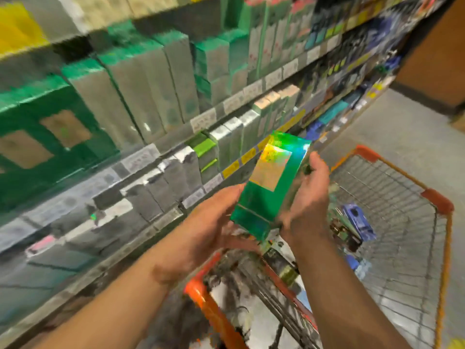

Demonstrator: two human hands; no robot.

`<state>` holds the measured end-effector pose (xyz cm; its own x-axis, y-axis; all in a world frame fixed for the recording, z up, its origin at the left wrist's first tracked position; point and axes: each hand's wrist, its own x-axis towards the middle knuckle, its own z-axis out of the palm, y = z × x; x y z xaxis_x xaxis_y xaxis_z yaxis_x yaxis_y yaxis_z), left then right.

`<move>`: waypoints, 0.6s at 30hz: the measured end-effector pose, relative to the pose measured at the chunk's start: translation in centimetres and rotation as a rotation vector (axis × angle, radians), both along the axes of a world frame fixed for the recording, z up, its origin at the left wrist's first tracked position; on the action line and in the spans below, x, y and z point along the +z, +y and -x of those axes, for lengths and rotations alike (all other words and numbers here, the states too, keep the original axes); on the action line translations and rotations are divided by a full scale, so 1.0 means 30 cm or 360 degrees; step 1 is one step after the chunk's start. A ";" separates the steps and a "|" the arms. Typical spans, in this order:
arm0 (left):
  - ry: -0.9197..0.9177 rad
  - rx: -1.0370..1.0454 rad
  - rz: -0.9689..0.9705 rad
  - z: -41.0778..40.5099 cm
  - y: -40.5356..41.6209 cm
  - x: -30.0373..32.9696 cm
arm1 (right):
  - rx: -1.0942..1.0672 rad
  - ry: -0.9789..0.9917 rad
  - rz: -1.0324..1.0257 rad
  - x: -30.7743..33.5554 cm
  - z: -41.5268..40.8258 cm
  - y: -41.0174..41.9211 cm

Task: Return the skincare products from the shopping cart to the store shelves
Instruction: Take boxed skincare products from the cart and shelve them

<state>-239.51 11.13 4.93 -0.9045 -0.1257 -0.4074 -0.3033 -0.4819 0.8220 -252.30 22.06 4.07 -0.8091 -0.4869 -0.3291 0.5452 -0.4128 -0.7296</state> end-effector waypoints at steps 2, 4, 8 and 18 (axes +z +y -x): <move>-0.0042 -0.0075 0.0240 -0.061 -0.053 0.069 | 0.0155 0.0001 0.0014 0.050 -0.052 -0.093; 0.0033 -0.0030 0.0242 -0.140 -0.110 0.091 | 0.0248 0.0054 -0.0017 0.098 -0.118 -0.180; 0.0284 0.0127 0.0070 -0.329 -0.212 0.124 | 0.0353 0.0208 0.0031 0.181 -0.255 -0.336; 0.0461 0.0662 0.0331 -0.678 -0.417 0.274 | 0.0650 0.1109 0.0010 0.401 -0.585 -0.605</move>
<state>-219.15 -1.37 13.16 -0.8327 -0.5483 -0.0772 0.1313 -0.3311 0.9344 -234.76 3.91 16.10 -0.5851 -0.7885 0.1895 0.0743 -0.2848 -0.9557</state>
